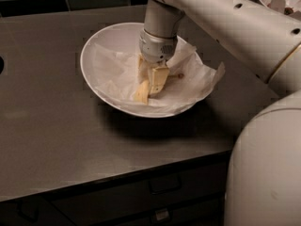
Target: Pick banana from white bowl
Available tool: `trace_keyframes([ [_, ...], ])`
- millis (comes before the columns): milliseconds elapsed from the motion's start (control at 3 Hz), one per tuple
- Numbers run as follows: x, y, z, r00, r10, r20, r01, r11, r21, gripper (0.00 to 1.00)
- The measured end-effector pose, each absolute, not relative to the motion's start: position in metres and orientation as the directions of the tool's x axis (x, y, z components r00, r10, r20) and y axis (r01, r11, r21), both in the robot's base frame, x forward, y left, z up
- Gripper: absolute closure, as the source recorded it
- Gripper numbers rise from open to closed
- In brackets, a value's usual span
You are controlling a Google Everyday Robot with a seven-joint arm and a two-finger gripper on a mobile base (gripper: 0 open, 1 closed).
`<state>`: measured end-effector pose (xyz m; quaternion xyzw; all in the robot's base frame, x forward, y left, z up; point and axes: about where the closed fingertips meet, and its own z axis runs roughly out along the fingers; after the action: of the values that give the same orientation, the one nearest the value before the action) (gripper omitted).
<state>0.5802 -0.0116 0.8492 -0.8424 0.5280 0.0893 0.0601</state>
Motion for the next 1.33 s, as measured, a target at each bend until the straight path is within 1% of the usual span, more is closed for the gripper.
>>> trace_keyframes([
  [333,0.581,-0.010,0.850,0.427,-0.878,-0.217,-0.901,-0.435,-0.015,0.91],
  [667,0.584,-0.007,0.851,0.430,-0.874,-0.225,-0.901,-0.433,-0.040,1.00],
  [1333,0.569,-0.003,0.887,0.447,-0.871,-0.203,-0.894,-0.426,-0.141,1.00],
])
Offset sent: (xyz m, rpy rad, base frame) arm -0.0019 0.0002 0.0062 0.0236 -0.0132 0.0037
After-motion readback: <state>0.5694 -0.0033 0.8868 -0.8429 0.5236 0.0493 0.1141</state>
